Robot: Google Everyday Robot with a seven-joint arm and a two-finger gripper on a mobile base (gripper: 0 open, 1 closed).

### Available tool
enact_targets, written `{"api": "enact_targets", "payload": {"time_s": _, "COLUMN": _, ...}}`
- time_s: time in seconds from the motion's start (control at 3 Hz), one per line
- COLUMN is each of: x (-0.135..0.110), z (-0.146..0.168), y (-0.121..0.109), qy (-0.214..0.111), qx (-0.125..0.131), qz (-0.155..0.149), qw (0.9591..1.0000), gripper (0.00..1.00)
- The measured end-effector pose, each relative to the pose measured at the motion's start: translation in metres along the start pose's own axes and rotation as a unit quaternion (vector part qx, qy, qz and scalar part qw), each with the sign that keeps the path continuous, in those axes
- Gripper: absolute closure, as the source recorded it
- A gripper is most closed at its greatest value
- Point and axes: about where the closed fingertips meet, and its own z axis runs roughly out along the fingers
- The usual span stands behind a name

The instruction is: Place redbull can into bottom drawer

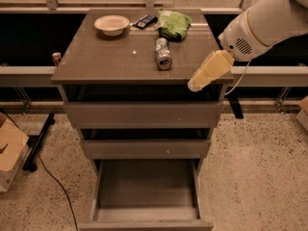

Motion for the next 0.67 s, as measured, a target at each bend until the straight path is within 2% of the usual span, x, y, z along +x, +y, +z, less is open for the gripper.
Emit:
{"api": "enact_targets", "payload": {"time_s": 0.33, "x": 0.0, "z": 0.0, "y": 0.0, "qy": 0.0, "qx": 0.0, "qz": 0.0, "qw": 1.0, "gripper": 0.0}}
{"api": "enact_targets", "payload": {"time_s": 0.67, "x": -0.002, "z": 0.017, "y": -0.006, "qy": -0.012, "qx": 0.01, "qz": 0.027, "qw": 0.9995, "gripper": 0.0}}
